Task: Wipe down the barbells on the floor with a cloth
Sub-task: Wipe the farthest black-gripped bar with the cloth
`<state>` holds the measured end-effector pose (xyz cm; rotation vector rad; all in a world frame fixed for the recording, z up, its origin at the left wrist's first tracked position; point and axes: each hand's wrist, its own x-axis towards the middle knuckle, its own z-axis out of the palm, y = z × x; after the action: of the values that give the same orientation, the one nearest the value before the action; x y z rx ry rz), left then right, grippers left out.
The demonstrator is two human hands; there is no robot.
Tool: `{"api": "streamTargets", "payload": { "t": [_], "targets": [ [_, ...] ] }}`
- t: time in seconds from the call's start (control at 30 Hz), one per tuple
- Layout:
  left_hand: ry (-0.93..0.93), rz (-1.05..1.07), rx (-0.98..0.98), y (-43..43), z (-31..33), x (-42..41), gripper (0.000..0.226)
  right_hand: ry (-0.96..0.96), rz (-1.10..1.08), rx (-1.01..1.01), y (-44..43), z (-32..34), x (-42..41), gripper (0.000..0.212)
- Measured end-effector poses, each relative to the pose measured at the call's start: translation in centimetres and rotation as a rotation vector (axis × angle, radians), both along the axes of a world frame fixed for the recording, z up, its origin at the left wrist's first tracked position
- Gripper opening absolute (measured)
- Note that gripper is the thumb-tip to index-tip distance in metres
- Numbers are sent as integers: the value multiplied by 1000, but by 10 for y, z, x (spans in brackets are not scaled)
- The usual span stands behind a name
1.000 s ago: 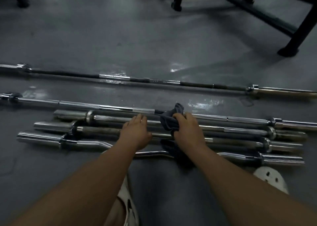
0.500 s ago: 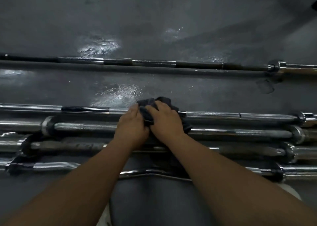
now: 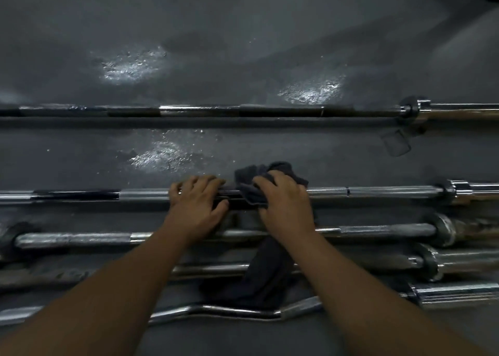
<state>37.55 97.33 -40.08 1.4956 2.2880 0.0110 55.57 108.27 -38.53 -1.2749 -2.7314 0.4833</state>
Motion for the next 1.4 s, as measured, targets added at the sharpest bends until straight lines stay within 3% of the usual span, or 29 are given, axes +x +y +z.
{"api": "streamTargets", "payload": {
  "t": [0.17,0.27,0.37,0.47,0.63,0.73,0.8,0.93,1.03,1.1,1.17,1.27,1.3,1.4],
  "targets": [
    [24,69,97,43,5,-30,71,-21,-320,59,76,-2,86,59],
    [45,55,138,55,-5,-7,67,33,-495,54,87,-9,66,52],
    [72,58,131,63,-20,22,66,59,-336,42,64,-15,31,53],
    [38,47,137,75,-21,11,61,18,-162,-6,94,-18,66,71],
    [100,8,145,96,-21,-4,59,4,-603,66,157,-20,156,68],
    [128,-5,84,114,-16,-16,61,13,-669,29,177,-18,167,63],
    [131,-5,31,121,-13,-17,62,57,-649,9,172,-17,137,57],
    [110,9,-33,117,-6,-9,66,114,-326,-56,109,-14,35,56],
    [90,-40,-14,97,2,-1,80,125,-97,-207,51,-3,-18,68],
    [51,-50,10,82,9,4,82,45,39,-269,42,4,-8,80],
    [26,-34,-2,67,17,12,79,16,-10,-225,57,10,27,84],
    [45,-6,-71,44,28,33,80,-37,-413,-195,67,19,71,71],
    [56,-6,-113,37,30,42,78,-97,-440,-233,56,22,71,64],
    [75,-13,-161,18,41,62,65,-125,-256,-413,25,38,65,40]
  ]
}}
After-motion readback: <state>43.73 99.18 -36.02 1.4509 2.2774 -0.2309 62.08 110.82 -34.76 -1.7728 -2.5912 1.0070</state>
